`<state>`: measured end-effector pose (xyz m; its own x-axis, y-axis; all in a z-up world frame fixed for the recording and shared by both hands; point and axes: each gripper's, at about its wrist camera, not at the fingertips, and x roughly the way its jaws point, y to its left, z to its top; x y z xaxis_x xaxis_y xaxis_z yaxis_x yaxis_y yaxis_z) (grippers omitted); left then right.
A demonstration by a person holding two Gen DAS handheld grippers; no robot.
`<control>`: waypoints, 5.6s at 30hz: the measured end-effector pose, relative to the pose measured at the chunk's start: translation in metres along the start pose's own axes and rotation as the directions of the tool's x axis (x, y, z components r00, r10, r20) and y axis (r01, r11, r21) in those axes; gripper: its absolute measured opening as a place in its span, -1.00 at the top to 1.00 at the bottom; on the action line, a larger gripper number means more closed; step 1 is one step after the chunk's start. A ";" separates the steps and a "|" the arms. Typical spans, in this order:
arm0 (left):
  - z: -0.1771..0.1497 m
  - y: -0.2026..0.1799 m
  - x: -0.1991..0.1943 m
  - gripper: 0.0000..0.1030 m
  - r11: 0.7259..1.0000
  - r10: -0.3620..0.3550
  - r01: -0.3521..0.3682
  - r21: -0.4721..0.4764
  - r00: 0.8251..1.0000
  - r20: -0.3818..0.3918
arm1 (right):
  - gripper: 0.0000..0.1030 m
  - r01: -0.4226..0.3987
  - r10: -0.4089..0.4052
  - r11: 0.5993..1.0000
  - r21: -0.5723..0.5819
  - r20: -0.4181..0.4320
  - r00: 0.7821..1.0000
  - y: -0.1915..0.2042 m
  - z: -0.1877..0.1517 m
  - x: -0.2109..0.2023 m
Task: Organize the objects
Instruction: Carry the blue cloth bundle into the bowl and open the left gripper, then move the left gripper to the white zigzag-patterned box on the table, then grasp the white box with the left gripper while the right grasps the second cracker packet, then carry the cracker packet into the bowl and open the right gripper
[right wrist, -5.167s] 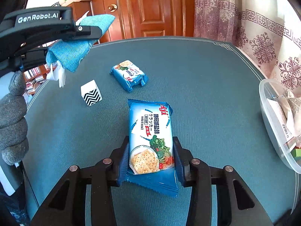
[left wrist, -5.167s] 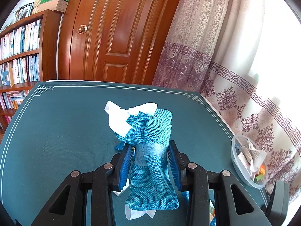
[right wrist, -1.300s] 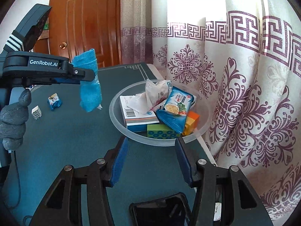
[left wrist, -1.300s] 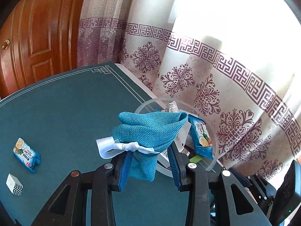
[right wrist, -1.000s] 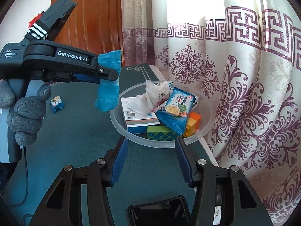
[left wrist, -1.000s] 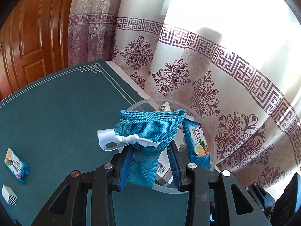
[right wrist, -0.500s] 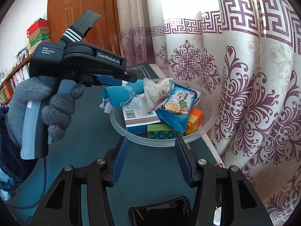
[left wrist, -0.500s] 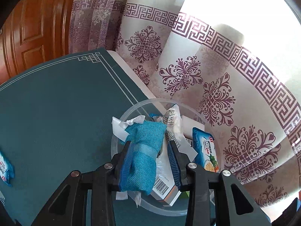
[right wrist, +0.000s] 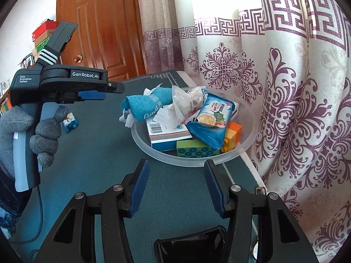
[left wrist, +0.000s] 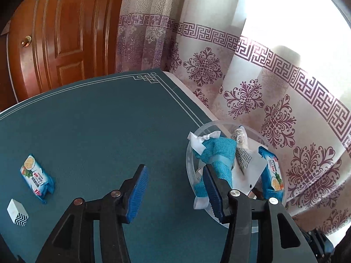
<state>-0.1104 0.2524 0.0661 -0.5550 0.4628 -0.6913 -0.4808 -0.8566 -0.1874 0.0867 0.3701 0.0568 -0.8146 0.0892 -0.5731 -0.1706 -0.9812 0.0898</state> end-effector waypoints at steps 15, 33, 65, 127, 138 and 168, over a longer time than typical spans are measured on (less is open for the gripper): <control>0.002 -0.047 0.036 -0.07 0.992 0.038 -0.039 0.124 0.999 0.006 | -0.04 0.002 -0.002 1.000 0.004 -0.002 1.000 0.003 -0.001 0.000; -0.002 -0.025 -0.001 -0.76 0.997 0.034 -0.039 0.074 0.997 0.074 | -0.04 -0.022 0.023 0.999 0.037 -0.022 0.999 0.008 -0.001 0.002; -0.070 0.126 -0.073 -0.94 0.917 0.393 -0.383 -0.116 0.915 0.087 | -0.17 -0.139 0.136 0.990 -0.023 -0.108 0.985 0.093 -0.016 0.019; -0.099 0.234 -0.084 0.14 0.851 0.448 -0.415 -0.321 0.894 0.032 | -0.17 -0.378 0.308 0.896 -0.236 -0.284 0.908 0.272 0.071 0.184; -0.101 0.242 -0.085 0.14 0.839 0.446 -0.411 -0.356 0.895 0.018 | -0.17 -0.399 0.312 0.876 -0.272 -0.311 0.898 0.306 0.091 0.225; -0.096 0.228 -0.093 0.14 0.861 0.412 -0.369 -0.350 0.909 0.058 | 0.17 -0.281 0.209 0.919 -0.277 -0.261 0.942 0.279 0.055 0.185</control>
<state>-0.1028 -0.0079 0.0208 -0.7421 0.0806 -0.6654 0.0276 -0.9882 -0.1506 -0.1421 0.1218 0.0205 -0.6586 -0.1656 -0.7340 0.2252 -0.9742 0.0178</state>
